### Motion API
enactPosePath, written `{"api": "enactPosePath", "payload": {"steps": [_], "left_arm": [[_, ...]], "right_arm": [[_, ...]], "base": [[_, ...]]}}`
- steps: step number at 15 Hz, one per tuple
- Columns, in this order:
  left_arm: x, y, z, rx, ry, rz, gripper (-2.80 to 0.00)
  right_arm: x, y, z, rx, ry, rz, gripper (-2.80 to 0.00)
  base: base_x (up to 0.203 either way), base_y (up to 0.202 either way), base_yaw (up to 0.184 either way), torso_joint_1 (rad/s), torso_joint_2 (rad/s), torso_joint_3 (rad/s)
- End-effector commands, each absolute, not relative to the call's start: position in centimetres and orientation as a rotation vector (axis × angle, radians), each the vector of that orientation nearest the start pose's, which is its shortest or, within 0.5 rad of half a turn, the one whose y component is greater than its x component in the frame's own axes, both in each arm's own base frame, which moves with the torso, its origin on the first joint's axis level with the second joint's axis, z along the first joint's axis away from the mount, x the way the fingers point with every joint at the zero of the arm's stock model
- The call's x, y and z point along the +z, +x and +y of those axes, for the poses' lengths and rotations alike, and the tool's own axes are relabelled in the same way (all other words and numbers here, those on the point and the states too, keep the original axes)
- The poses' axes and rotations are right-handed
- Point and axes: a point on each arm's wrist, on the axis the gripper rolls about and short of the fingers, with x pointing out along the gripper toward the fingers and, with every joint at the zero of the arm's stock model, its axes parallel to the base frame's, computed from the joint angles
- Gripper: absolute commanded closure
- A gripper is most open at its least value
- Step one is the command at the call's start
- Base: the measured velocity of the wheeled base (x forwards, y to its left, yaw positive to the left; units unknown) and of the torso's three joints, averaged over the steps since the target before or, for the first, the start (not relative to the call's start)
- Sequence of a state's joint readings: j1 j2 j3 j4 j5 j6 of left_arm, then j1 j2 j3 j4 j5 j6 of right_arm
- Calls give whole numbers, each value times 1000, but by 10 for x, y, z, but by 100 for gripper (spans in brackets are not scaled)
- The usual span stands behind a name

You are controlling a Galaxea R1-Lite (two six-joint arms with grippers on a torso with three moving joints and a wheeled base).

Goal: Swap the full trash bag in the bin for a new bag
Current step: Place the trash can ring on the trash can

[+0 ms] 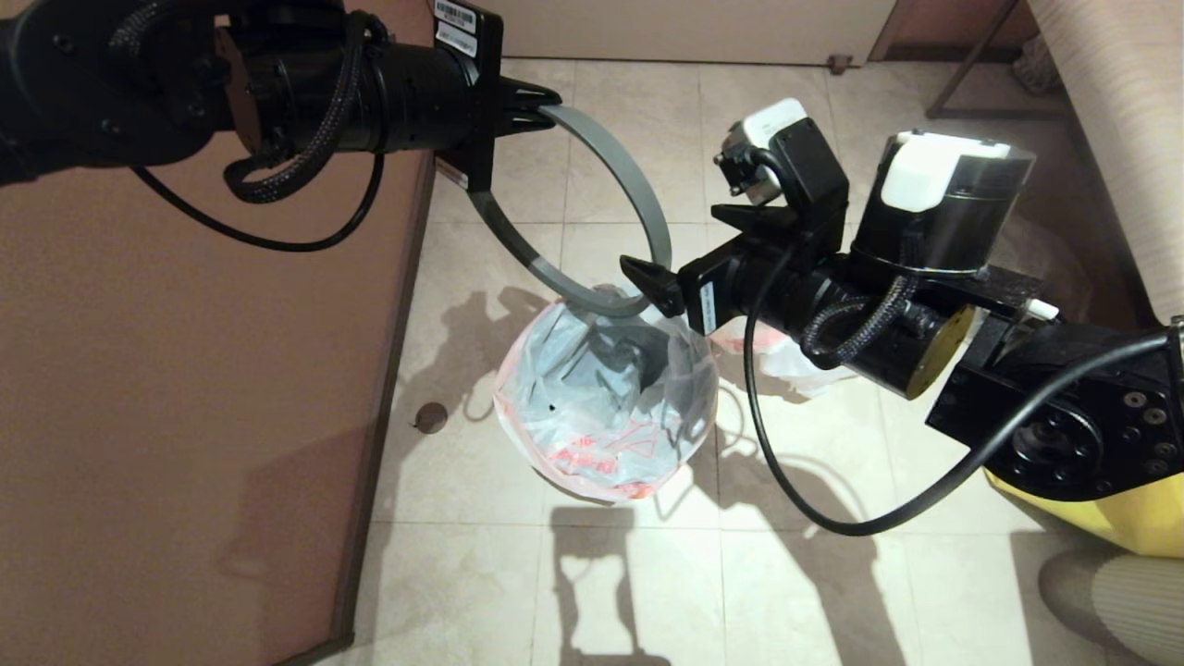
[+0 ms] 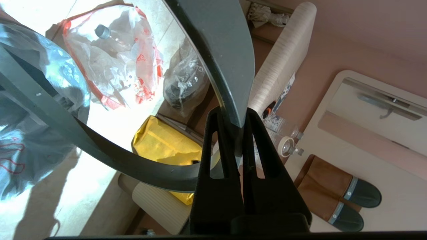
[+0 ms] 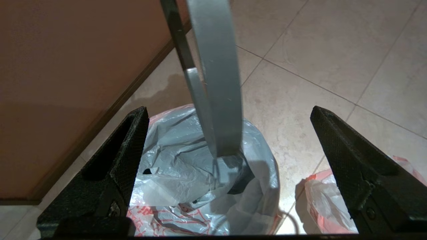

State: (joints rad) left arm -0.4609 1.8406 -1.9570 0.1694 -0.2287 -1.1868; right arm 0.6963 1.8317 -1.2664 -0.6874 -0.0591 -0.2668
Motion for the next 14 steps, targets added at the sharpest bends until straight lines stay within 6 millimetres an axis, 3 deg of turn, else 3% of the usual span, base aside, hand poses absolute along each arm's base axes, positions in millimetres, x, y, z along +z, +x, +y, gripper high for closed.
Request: {"api": "enactPosePath", "payload": {"steps": [1,7,10,14], "left_arm": [[380,307,-158,-574,-1139,456,0],[388,295,-154,-611,-1139,462,0],[389,293,-153,-625,-1142,475,0],[387,297,-154,-621,-1155,475,0]], "right_arm": [[263,290,246,628,-229,-189,-280],[265,319,259,588,-233,-232,-280],[271,336,258,485,-236,-261,-280],[277,344,258,322,-231,-336,-280]], "base": [[0,0,0,0,0,0],[0,0,0,0,0,0],[0,0,0,0,0,0],[0,0,0,0,0,0]]}}
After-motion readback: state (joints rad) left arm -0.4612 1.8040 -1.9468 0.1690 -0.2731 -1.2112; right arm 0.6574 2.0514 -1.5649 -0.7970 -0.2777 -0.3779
